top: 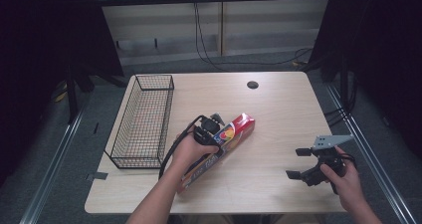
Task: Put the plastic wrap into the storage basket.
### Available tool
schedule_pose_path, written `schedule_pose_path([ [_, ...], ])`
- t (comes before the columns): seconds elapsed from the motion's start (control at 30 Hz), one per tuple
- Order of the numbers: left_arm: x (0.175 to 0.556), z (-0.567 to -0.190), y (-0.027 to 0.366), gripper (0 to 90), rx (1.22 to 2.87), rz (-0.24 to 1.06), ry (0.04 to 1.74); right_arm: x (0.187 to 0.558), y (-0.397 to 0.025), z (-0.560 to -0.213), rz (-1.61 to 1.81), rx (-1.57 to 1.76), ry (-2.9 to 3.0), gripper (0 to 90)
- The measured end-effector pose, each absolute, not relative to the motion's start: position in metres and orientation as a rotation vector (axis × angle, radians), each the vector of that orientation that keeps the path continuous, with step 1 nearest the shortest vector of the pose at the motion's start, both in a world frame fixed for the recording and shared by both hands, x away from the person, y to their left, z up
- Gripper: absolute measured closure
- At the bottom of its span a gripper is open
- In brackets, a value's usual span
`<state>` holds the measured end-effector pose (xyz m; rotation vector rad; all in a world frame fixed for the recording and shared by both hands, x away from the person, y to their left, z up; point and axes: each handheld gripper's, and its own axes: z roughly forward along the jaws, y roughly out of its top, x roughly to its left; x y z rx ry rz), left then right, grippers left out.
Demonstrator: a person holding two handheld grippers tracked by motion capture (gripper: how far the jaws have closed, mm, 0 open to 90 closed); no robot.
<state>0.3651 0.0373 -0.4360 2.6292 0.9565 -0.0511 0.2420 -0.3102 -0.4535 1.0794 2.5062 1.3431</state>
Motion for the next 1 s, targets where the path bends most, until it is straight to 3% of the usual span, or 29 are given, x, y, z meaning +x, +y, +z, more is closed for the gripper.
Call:
schedule_pose_path([
  [1.0, 0.373, -0.397, 0.071, 43.1, 2.536, 0.000, 1.127, 0.242, -0.310, -0.454, 1.340, 1.088, 2.508, 2.4],
])
